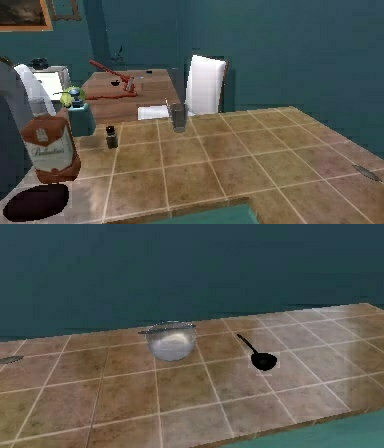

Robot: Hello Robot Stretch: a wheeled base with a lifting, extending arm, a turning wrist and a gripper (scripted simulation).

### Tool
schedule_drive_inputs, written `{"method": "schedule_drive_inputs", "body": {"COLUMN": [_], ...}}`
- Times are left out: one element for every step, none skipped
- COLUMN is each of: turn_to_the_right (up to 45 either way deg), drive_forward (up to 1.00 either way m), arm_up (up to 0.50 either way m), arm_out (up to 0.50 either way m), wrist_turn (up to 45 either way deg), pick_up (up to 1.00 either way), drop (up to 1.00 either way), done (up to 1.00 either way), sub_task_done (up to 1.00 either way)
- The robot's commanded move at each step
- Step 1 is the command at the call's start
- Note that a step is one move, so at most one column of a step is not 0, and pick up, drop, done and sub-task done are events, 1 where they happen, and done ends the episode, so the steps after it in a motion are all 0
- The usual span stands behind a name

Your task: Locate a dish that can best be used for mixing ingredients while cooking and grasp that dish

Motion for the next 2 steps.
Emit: {"method": "schedule_drive_inputs", "body": {"turn_to_the_right": [0.0,0.0], "drive_forward": [0.0,0.0], "arm_up": [0.38,0.0], "arm_out": [0.0,0.26], "wrist_turn": [0.0,0.0], "pick_up": [0.0,0.0], "drop": [0.0,0.0], "done": [0.0,0.0], "sub_task_done": [0.0,0.0]}}
